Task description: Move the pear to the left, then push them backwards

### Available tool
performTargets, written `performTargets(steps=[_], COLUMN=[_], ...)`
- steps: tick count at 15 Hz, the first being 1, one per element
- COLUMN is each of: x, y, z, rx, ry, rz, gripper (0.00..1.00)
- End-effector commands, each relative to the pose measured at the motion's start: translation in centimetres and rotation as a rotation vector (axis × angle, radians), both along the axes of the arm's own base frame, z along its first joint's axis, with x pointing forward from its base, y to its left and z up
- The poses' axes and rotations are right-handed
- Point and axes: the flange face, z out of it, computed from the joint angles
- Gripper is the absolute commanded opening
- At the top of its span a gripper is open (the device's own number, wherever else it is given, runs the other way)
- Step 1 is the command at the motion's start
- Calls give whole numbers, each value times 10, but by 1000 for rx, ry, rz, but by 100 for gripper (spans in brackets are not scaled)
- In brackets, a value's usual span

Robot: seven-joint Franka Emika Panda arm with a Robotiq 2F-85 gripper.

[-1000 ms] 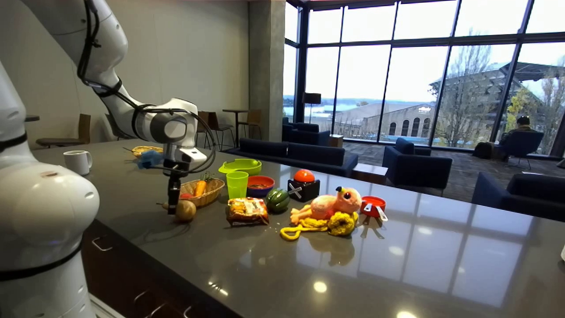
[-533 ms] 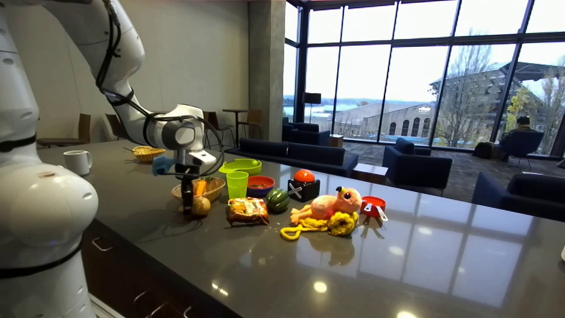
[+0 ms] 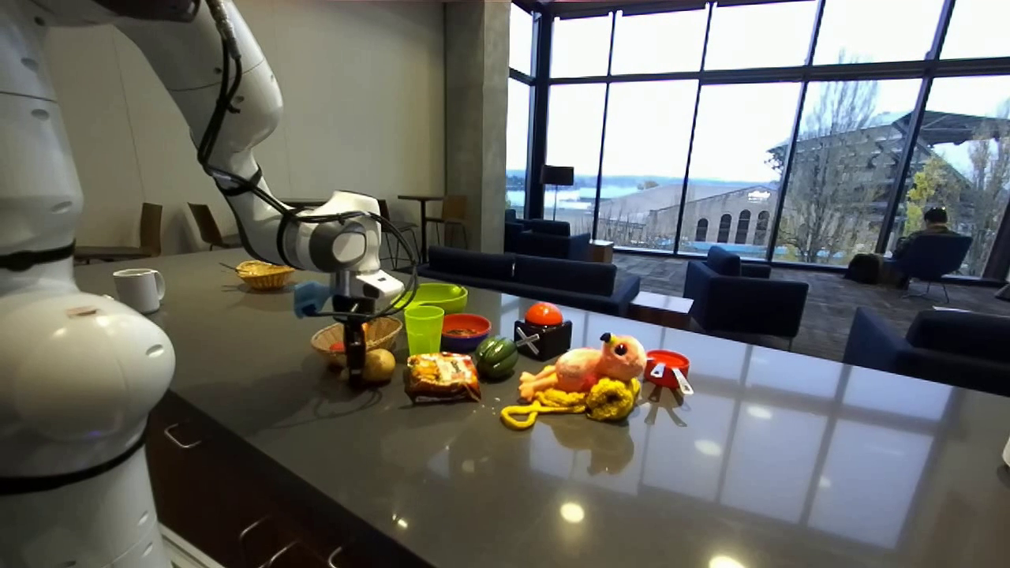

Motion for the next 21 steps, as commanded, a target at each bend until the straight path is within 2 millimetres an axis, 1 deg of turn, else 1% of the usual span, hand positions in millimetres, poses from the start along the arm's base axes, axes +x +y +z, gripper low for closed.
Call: performTargets(steps=[1, 2, 3, 4, 5, 8, 11, 16, 21], x=[-9, -15, -21, -26, -32, -47, -63, -94, -128], y=[4, 8, 11, 14, 16, 12, -3, -22, -28], z=[8, 12, 15, 18, 23, 40, 59, 91, 122], rx=[58, 88, 114, 134, 154, 172, 199, 291, 334], ry=[29, 47, 67, 85, 104, 142, 183, 262, 368], rz=[9, 21, 34, 44, 56, 70, 140, 425, 707], gripper=[82, 87, 95, 99, 100, 100, 100, 100, 100])
